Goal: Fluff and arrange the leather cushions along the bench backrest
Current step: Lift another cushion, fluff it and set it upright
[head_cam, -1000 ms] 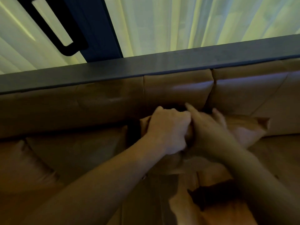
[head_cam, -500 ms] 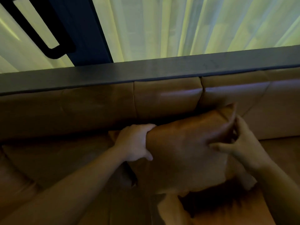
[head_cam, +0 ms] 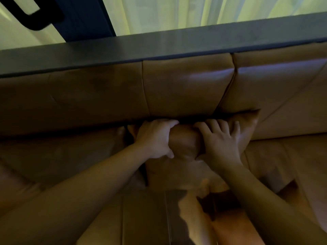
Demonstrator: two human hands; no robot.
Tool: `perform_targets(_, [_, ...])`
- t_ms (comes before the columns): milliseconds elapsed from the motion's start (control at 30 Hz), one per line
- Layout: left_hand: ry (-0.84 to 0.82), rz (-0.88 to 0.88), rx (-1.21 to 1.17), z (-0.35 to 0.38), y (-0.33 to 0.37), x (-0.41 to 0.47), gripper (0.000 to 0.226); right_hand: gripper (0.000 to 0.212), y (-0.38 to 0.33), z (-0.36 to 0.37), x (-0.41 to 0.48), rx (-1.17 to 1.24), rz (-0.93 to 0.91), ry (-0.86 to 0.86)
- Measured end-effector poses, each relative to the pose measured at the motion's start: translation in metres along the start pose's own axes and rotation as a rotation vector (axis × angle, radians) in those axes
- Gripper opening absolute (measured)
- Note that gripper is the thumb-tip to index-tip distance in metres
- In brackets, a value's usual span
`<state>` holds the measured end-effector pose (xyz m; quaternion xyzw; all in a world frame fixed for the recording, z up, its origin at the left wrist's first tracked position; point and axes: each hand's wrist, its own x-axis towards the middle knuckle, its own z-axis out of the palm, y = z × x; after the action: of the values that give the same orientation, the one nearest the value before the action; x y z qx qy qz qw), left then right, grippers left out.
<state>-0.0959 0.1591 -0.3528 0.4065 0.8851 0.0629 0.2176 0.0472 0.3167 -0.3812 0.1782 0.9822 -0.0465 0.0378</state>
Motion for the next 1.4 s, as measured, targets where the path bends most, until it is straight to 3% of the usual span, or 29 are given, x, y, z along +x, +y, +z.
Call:
perform_targets(100, [-0.051, -0.013, 0.087, 0.014, 0.001, -0.004, 0.116, 0.107, -0.002, 0.025, -0.004, 0.015, -0.029, -0.026])
perform_targets(200, [0.198, 0.039, 0.060, 0.043, 0.017, -0.024, 0.105, 0.100, 0.000, 0.031, -0.002, 0.144, -0.077, 0.041])
perform_targets(300, [0.439, 0.221, -0.192, 0.081, 0.039, -0.039, 0.081, 0.082, -0.019, 0.036, -0.016, 0.334, -0.234, 0.167])
perform_targets(400, [0.525, 0.330, -0.006, 0.112, 0.020, -0.026, 0.084, 0.080, -0.004, 0.067, -0.020, 0.059, -0.354, 0.208])
perform_targets(500, [0.508, 0.312, 0.148, 0.106, -0.001, -0.010, 0.088, 0.096, 0.049, 0.074, -0.005, -0.015, -0.204, 0.254])
perform_targets(667, [0.509, -0.090, 0.286, 0.088, -0.023, -0.037, 0.096, 0.107, 0.105, 0.085, -0.013, 0.201, 0.190, 0.361])
perform_targets(767, [0.580, -0.248, 0.104, 0.089, -0.011, -0.048, 0.096, 0.097, 0.093, 0.071, -0.012, 0.536, 0.492, 0.458])
perform_targets(833, [0.631, -0.130, -0.039, 0.093, 0.017, -0.045, 0.094, 0.093, 0.057, 0.055, -0.008, 0.558, 0.399, 0.583])
perform_targets(900, [0.565, 0.108, 0.005, 0.099, 0.035, -0.037, 0.099, 0.085, 0.009, 0.050, -0.001, 0.507, 0.168, 0.590])
perform_targets(967, [0.451, 0.217, 0.169, 0.104, 0.023, -0.026, 0.119, 0.076, -0.024, 0.058, 0.009, 0.394, 0.055, 0.494])
perform_targets(1067, [0.329, 0.258, 0.347, 0.103, -0.008, -0.016, 0.142, 0.074, -0.014, 0.076, 0.021, 0.241, -0.015, 0.433])
perform_targets(1200, [0.301, 0.264, 0.368, 0.117, -0.002, -0.011, 0.142, 0.079, 0.007, 0.086, 0.010, 0.060, -0.122, 0.299])
perform_targets(1400, [0.204, 0.243, 0.331, 0.109, 0.000, -0.011, 0.146, 0.086, 0.009, 0.073, 0.003, -0.050, -0.102, 0.142])
